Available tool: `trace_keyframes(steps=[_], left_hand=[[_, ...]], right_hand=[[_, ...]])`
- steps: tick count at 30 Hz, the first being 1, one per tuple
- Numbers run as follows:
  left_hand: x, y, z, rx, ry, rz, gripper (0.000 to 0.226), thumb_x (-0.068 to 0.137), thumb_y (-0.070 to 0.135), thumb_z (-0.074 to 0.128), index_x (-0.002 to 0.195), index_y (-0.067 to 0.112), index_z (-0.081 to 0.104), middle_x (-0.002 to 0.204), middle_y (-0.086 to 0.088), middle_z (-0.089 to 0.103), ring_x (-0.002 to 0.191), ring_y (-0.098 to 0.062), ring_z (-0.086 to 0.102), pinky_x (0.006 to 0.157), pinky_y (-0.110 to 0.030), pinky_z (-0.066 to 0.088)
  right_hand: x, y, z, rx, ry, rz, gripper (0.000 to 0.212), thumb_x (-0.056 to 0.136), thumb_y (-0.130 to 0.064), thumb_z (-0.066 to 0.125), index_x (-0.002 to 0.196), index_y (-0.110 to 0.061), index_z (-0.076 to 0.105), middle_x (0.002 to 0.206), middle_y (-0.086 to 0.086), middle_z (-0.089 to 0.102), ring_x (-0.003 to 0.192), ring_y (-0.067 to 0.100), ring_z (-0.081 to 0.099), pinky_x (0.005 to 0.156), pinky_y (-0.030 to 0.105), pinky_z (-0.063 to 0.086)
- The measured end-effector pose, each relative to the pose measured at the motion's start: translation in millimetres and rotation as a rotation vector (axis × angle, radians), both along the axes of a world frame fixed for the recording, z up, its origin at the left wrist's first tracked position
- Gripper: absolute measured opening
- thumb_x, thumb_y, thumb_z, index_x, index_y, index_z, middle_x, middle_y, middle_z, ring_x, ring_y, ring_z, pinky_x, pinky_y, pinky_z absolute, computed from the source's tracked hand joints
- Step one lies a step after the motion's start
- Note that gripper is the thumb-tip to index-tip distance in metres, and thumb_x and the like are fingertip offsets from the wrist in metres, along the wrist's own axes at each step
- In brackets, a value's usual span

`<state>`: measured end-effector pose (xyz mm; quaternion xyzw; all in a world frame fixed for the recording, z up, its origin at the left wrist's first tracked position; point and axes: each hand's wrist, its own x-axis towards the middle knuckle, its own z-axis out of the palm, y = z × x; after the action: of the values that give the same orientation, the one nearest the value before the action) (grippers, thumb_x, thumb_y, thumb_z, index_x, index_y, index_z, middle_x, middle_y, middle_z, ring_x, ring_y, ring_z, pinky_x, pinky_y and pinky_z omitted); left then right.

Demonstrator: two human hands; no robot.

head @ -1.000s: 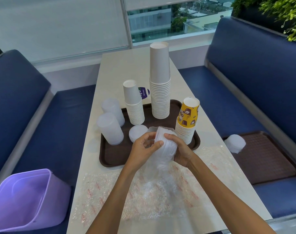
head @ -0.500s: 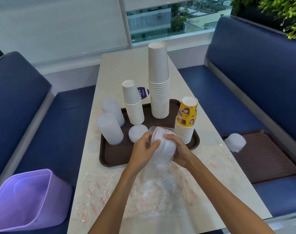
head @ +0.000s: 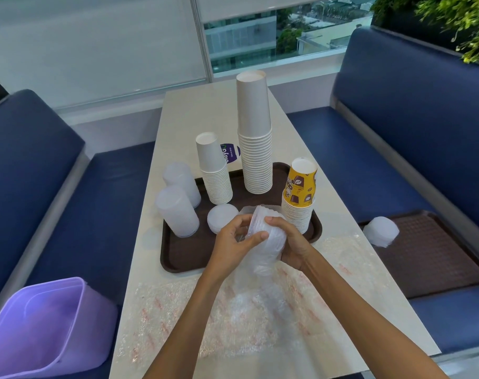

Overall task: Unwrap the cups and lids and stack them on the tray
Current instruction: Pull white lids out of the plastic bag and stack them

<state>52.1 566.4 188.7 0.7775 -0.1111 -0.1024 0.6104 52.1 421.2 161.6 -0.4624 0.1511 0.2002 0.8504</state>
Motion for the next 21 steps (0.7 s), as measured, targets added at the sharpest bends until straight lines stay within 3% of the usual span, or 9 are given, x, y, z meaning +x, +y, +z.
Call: trace_keyframes(steps=[3,7,12,16,21], left_hand=[[1.7,0.4,-1.8,-0.006,0.009,0.004,0.028,0.084,0.028,0.067,0.107,0.037,0.056,0.108,0.016,0.061,0.100,-0.003,0.060,0.077,-0.011,0.051],[5.1,1.6,-1.8,-0.021,0.052,0.006,0.033,0.080,0.037,0.066,0.112,0.034,0.057,0.118,0.003,0.063,0.110,-0.015,0.060,0.094,-0.032,0.052],[5.4,-0.7,-1.5,-0.026,0.055,-0.016,0.032,0.078,0.033,0.070,0.108,0.034,0.059,0.111,0.010,0.064,0.107,-0.012,0.060,0.091,-0.028,0.053],[5.6,-1.6,-2.1,-0.025,0.059,-0.019,0.033,0.073,0.038,0.069,0.105,0.034,0.061,0.109,0.011,0.064,0.106,-0.012,0.060,0.091,-0.028,0.052],[6.3,-0.1,-4.7,-0.060,0.081,-0.007,0.036,0.071,0.042,0.067,0.106,0.034,0.062,0.109,0.009,0.066,0.105,-0.011,0.062,0.089,-0.026,0.053]], right_hand=[[0.3,-0.9,-1.9,-0.006,-0.012,0.000,0.064,0.051,-0.037,0.072,0.110,-0.022,0.054,0.098,0.011,0.062,0.091,0.024,0.060,0.074,0.039,0.055],[-0.7,-3.0,-2.7,-0.028,-0.027,0.022,0.058,0.054,-0.038,0.070,0.107,-0.023,0.054,0.098,0.011,0.062,0.091,0.023,0.061,0.073,0.037,0.056],[-0.4,-1.1,-0.7,-0.015,0.015,-0.005,0.050,0.062,-0.040,0.064,0.109,-0.025,0.052,0.100,0.011,0.062,0.092,0.023,0.061,0.069,0.035,0.057],[-0.2,-0.3,-1.4,-0.018,0.017,-0.001,0.070,0.049,-0.041,0.074,0.112,-0.022,0.052,0.100,0.012,0.062,0.092,0.024,0.061,0.073,0.037,0.057],[0.7,1.3,0.6,0.001,0.010,-0.016,0.063,0.048,-0.039,0.073,0.106,-0.023,0.054,0.097,0.011,0.062,0.090,0.023,0.060,0.076,0.039,0.055]])
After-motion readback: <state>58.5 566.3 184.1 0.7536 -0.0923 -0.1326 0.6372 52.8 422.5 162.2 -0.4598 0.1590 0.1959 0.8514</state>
